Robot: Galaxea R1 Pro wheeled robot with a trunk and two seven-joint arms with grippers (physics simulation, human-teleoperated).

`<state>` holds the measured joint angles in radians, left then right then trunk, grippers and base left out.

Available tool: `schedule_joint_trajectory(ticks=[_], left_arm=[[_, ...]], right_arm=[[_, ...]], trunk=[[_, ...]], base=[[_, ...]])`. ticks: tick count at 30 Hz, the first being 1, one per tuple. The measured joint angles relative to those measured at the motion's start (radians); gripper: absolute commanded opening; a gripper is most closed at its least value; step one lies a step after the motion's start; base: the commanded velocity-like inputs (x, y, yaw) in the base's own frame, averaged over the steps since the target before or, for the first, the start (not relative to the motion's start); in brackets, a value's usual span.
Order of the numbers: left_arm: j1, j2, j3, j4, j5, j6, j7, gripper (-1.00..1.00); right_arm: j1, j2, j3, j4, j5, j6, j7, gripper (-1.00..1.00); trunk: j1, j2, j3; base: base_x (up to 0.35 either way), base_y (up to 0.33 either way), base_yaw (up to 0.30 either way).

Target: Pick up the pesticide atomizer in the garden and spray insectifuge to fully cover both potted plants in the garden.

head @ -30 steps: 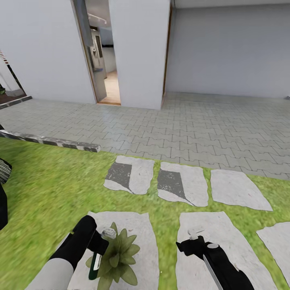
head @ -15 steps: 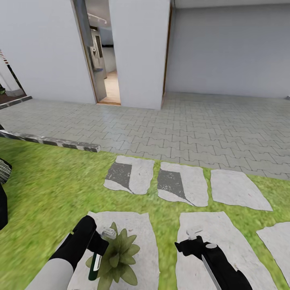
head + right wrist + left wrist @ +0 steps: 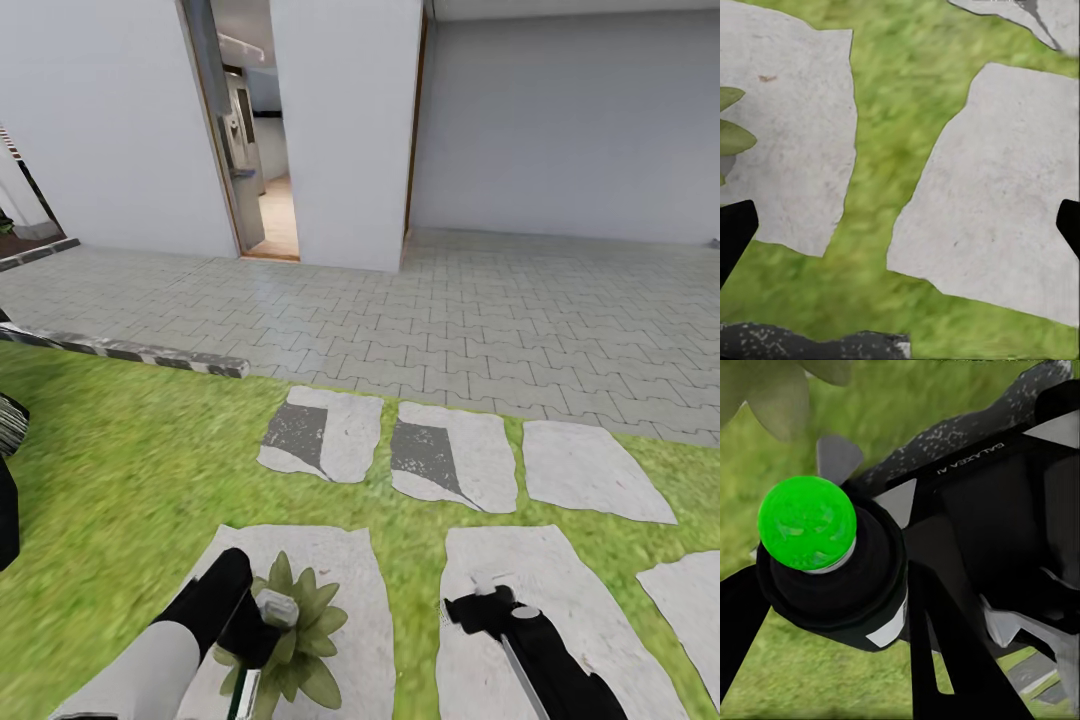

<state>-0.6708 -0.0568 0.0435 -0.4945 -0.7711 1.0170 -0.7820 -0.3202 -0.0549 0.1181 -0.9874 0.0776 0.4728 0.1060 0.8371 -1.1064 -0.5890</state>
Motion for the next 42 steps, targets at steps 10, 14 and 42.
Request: schedule_joint_trajectory(ticks=[10, 14, 42], left_arm=[[-0.073, -0.03, -0.001, 0.019, -0.002, 0.0, 0.0, -1.0], [-0.073, -0.027, -0.002, 0.019, -0.002, 0.0, 0.0, -1.0], [-0.187, -0.024, -0.003, 0.234, -0.003, -0.002, -0.001, -1.0]], right_arm=[[0.0, -0.001, 0.0, 0.0, -0.004, 0.006, -0.059, 1.0], [0.0, 0.0, 0.0, 0.001, -0.005, 0.008, -0.059, 1.0], [0.0, 0.0, 0.001, 0.005, -0.003, 0.013, -0.059, 1.0]], trunk=[[0.0, 0.0, 0.0], [0.0, 0.0, 0.0], [0.0, 0.0, -0.001]], base=[[0.0, 0.0, 0.0], [0.0, 0.0, 0.0], [0.0, 0.0, 0.0]])
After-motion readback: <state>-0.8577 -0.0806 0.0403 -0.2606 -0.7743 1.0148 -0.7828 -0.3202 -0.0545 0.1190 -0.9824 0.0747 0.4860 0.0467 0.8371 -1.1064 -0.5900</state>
